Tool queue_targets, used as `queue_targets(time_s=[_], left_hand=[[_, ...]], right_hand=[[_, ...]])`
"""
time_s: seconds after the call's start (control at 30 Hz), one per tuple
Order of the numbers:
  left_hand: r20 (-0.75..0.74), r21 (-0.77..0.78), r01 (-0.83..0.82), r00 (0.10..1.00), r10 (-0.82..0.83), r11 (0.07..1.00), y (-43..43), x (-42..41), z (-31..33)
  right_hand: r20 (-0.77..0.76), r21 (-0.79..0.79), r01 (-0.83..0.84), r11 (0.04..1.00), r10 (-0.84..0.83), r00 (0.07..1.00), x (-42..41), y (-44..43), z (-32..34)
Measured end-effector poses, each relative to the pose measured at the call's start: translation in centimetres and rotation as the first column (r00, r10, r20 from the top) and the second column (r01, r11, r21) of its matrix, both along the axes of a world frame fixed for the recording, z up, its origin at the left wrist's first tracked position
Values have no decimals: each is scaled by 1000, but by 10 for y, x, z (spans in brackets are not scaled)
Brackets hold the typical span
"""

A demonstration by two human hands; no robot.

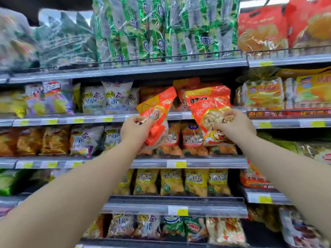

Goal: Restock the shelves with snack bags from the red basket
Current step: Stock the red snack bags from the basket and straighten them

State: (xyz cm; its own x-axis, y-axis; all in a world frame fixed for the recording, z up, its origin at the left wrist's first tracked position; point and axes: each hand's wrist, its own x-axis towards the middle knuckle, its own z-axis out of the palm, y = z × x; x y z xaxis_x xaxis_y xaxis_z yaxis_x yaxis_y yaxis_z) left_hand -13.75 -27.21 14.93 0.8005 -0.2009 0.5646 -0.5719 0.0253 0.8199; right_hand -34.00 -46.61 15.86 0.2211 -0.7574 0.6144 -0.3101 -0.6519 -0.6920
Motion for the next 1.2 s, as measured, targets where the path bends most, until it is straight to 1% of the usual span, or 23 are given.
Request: queue_targets(time_s=[0.1,0.2,0.4,0.47,0.57,0.67,0.83,0.97,1.03,1.1,1.17,1.2], left_hand=[[45,26,-69,997,68,997,0,29,10],[77,46,-125,990,121,991,-5,54,20],[219,51,-228,952,212,972,-31,103,60],[240,64,-250,943,228,966,-45,120,76],[248,65,-226,947,204,972,-66,146,95],[279,56,-272,928,247,961,-88,171,107],[325,25,-382,877,354,924,-125,206,113],[325,33,-322,899,294,946,-147,229,131],[386,40,-381,859,337,924,-156,243,139],[463,66,-460,800,381,885,-167,257,141],[525,132,-496,769,364,858,-182,273,140],[539,183,-500,771,339,846,-189,281,140]], right_hand=[[-58,-130,25,991,-33,998,27,-5,18],[-118,-209,6,978,-31,993,55,-18,38],[-198,-253,-55,966,4,980,116,-48,71],[-201,-260,-59,964,6,980,135,-60,82],[-197,-245,-100,964,51,979,161,-79,94],[-219,-256,-108,961,51,974,184,-96,99],[-142,-272,-155,950,120,983,211,-111,120],[-157,-311,-126,942,80,984,230,-114,135],[-137,-326,-108,939,66,988,241,-116,140],[-137,-362,-58,930,9,991,252,-118,142],[-166,-394,-2,919,-69,984,266,-122,142],[-177,-393,19,919,-96,980,274,-126,140]])
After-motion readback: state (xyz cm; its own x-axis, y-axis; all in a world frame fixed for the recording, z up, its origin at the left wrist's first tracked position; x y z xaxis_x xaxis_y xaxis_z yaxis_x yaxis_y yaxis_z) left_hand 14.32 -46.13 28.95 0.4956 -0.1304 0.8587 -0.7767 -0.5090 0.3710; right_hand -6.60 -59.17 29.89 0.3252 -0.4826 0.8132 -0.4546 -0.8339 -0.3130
